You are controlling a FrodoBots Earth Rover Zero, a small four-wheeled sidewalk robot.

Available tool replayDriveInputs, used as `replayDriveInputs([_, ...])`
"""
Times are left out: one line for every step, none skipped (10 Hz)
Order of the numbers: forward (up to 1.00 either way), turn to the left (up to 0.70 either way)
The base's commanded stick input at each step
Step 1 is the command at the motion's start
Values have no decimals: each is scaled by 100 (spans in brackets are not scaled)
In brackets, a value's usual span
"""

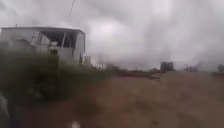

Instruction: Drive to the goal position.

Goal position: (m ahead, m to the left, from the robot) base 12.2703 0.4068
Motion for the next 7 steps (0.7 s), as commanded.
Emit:
replayDriveInputs([70,0])
replayDriveInputs([70,0])
replayDriveInputs([70,0])
replayDriveInputs([70,0])
replayDriveInputs([70,0])
replayDriveInputs([70,0])
replayDriveInputs([70,0])
